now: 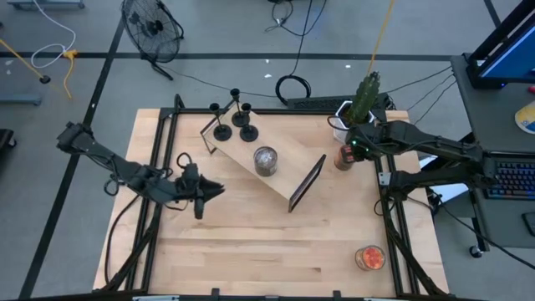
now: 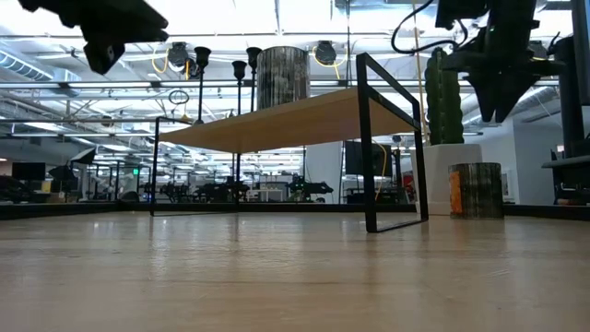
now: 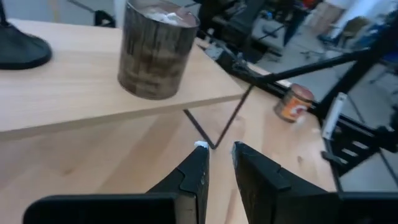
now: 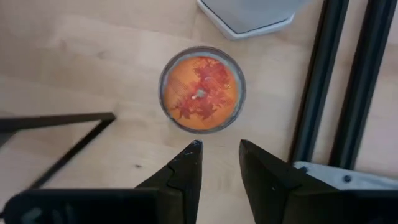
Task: Pick & Place candle stick holders
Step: Put the top orange scented candle on the shelf
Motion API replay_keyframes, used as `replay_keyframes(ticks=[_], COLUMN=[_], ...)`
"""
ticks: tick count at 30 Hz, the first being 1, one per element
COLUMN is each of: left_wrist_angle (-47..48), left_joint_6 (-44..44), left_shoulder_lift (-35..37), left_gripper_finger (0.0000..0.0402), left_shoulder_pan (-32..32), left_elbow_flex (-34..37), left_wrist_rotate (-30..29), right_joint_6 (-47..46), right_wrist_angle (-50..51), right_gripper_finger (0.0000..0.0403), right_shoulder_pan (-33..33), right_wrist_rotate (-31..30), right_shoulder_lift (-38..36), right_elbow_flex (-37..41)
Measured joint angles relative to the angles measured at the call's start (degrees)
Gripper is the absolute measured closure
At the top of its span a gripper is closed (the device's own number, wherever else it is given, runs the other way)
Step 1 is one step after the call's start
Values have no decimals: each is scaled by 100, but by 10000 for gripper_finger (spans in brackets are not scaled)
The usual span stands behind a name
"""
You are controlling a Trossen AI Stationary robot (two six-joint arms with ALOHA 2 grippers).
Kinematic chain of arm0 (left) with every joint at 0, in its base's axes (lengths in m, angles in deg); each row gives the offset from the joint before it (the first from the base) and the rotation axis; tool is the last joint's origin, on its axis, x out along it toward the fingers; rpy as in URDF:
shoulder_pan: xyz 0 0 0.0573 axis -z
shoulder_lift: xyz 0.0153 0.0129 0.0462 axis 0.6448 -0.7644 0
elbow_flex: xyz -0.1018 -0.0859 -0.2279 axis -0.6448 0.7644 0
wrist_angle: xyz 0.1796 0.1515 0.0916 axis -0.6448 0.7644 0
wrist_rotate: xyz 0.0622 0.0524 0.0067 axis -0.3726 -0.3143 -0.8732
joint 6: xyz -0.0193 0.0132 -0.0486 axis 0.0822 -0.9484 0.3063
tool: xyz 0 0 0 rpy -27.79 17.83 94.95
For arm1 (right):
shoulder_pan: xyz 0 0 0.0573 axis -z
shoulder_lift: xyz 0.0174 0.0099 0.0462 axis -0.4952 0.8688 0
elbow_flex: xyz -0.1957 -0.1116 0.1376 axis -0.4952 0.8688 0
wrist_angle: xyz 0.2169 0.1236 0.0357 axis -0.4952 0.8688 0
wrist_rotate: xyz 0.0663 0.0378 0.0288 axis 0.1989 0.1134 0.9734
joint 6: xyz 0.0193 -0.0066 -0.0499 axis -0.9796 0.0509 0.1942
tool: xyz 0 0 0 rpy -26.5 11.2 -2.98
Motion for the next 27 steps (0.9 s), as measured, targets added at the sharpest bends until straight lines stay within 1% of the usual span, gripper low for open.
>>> replay_keyframes(ticks=[2, 6, 10, 15, 20, 23, 27], left_wrist_angle=[-172, -220, -199, -129, -128, -163, -157], left_joint_6=[-187, -628, -886, -838, -656, -651, -504], left_shoulder_lift=[207, 561, 836, 1066, 1182, 1182, 1180], left_gripper_finger=[325, 325, 325, 325, 325, 325, 325], left_shoulder_pan=[24, 87, 138, 146, 146, 146, 146], left_elbow_flex=[226, 559, 827, 1123, 1263, 1263, 1263], left_wrist_rotate=[97, 138, 207, 246, 241, 240, 206], right_joint_6=[-212, -581, -1011, -1303, -1562, -1779, -1830], right_wrist_angle=[-23, -187, -304, -658, -1179, -1226, -1196], right_gripper_finger=[300, 300, 300, 300, 300, 300, 300], right_shoulder_pan=[0, -2, -2, -2, -2, -4, -2], right_wrist_rotate=[-2, -30, -293, -293, -264, -207, -61], right_shoulder_lift=[14, 12, 12, 7, 14, 10, -34], right_elbow_flex=[0, 0, 0, 294, 928, 1217, 1421])
